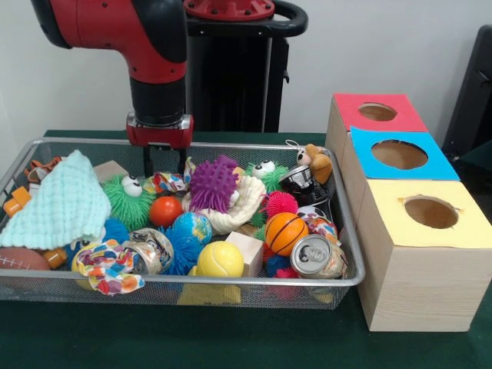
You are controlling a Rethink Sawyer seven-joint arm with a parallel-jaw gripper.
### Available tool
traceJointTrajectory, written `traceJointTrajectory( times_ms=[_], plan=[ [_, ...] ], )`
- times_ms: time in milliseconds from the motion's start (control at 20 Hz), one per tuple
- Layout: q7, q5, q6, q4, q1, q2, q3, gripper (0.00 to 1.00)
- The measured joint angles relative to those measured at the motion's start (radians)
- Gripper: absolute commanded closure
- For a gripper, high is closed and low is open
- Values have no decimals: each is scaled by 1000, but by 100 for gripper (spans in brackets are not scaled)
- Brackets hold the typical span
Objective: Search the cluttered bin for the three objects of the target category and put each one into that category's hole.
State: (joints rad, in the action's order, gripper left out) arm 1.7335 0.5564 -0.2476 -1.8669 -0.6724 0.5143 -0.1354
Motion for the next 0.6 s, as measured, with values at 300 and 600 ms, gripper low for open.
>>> traceJointTrajectory(
  times_ms=[300,600],
  plan=[
    [0,0,18,3,25,0,26,100],
    [0,0,20,7,41,1,40,100]
  ],
)
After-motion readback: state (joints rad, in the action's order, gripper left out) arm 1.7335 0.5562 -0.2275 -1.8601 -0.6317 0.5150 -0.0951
